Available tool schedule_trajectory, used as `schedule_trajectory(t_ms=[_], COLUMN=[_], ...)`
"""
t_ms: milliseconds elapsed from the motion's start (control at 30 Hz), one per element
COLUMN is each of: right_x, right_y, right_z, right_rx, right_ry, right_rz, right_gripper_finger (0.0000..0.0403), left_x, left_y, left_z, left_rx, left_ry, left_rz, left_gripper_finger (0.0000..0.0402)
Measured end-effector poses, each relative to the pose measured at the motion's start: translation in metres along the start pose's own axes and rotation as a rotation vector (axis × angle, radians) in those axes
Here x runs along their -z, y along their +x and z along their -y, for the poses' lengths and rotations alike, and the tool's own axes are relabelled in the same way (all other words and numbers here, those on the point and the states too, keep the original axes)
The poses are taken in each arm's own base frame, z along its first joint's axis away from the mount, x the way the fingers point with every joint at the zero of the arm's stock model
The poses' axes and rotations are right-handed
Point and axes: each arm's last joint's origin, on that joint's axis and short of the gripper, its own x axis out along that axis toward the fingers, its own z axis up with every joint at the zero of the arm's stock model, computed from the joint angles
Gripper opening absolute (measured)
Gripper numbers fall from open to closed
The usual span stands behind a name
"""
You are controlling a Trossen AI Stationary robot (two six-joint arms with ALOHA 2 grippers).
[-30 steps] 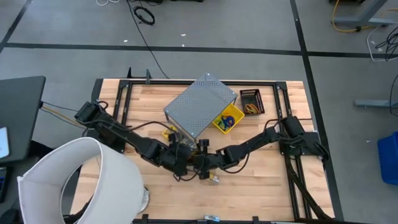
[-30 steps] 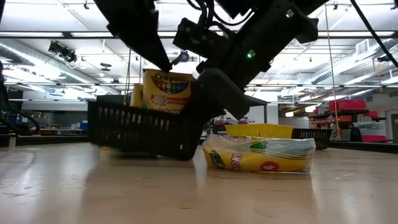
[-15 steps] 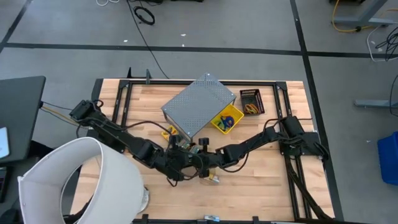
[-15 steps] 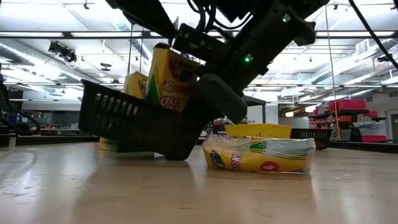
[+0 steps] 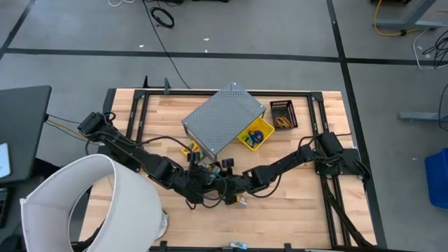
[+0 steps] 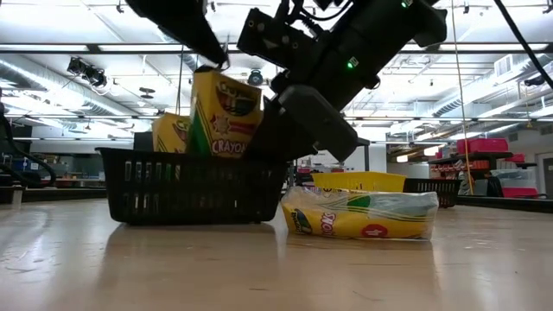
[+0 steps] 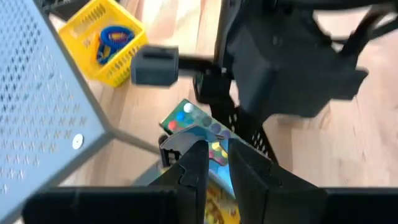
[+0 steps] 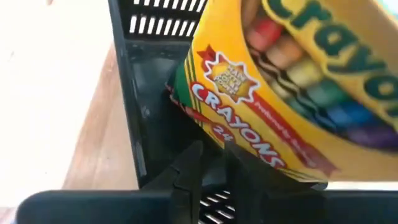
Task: Pick & Place Office Desk Supplies
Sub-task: Put the crayon box into the bottom black bin
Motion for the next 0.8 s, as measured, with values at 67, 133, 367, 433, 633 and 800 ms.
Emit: schedule_trajectory(t_ms=[67, 133, 367, 433, 633, 800], right_x=[0.000, -0.001, -0.012, -0.017, -0.027, -0.023], right_y=[0.000, -0.001, -0.006, -0.009, -0.013, -0.013], right_z=[0.000, -0.002, -0.002, -0.003, -0.004, -0.003], right_rx=[0.004, 0.040, 0.083, 0.098, 0.079, 0.112], right_ry=[-0.014, -0.017, -0.012, -0.022, -0.043, -0.050], right_rz=[0.001, 0.008, 0.040, 0.055, 0.086, 0.049], right_gripper_finger=[0.0080, 0.0081, 0.0011, 0.0008, 0.0003, 0.0002], left_x=[0.001, 0.003, 0.003, 0.002, 0.003, 0.003], left_y=[0.001, 0.003, 0.004, 0.005, 0.008, 0.006], left_z=[-0.002, -0.002, -0.003, -0.005, -0.007, -0.006], left_rx=[-0.009, -0.016, -0.022, -0.025, -0.044, -0.130], left_ry=[-0.017, -0.023, -0.027, -0.027, -0.029, 0.013], left_rz=[-0.016, -0.031, -0.034, -0.037, -0.032, 0.003], left_gripper_finger=[0.0069, 0.0069, 0.0069, 0.0069, 0.0069, 0.0069])
